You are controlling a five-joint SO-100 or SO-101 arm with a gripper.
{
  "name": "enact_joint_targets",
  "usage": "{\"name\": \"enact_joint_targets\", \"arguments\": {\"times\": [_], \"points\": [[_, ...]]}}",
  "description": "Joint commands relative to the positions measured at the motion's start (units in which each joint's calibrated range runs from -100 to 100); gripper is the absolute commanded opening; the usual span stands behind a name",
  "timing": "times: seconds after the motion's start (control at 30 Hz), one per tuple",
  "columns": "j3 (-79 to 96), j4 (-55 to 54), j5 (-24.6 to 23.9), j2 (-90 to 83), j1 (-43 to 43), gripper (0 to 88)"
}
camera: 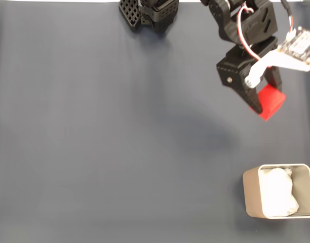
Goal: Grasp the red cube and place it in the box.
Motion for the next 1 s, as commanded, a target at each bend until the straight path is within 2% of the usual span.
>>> {"name": "enact_joint_targets", "arguments": {"times": [0.0, 0.27, 0.97], "points": [[-6.8, 0.1, 0.2, 1.4, 2.9, 1.4], [-17.2, -0.1, -0.6, 9.5, 6.2, 1.4], [-45.9, -0.4, -1.6, 32.4, 7.5, 1.3]]}}
